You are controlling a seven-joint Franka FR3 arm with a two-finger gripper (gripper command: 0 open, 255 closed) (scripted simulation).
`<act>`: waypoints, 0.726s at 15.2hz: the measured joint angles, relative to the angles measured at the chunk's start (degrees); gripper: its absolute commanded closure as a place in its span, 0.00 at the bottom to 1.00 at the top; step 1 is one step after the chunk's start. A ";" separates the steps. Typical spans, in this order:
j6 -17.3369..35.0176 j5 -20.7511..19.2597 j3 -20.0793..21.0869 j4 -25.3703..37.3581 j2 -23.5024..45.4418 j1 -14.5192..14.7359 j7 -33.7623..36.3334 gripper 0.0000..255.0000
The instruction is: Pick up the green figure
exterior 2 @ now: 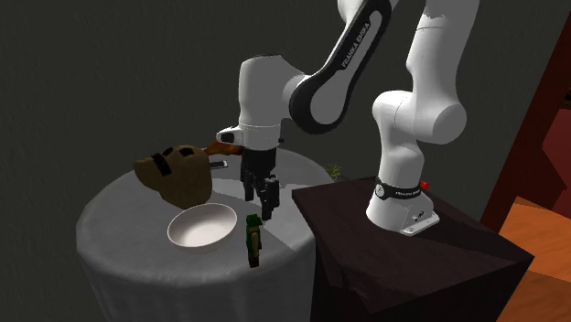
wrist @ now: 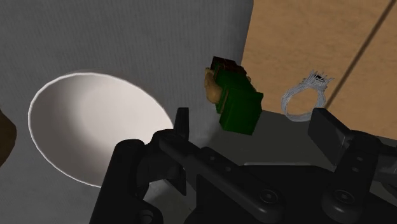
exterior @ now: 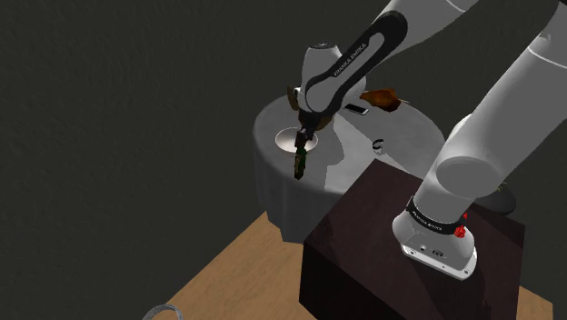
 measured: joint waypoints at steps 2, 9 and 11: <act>2.02 -0.01 0.00 -0.05 1.95 0.00 -0.15 0.00; 7.98 0.43 0.02 -0.34 7.60 0.11 -0.66 1.00; 8.31 0.47 0.05 -0.32 7.76 0.14 -0.67 1.00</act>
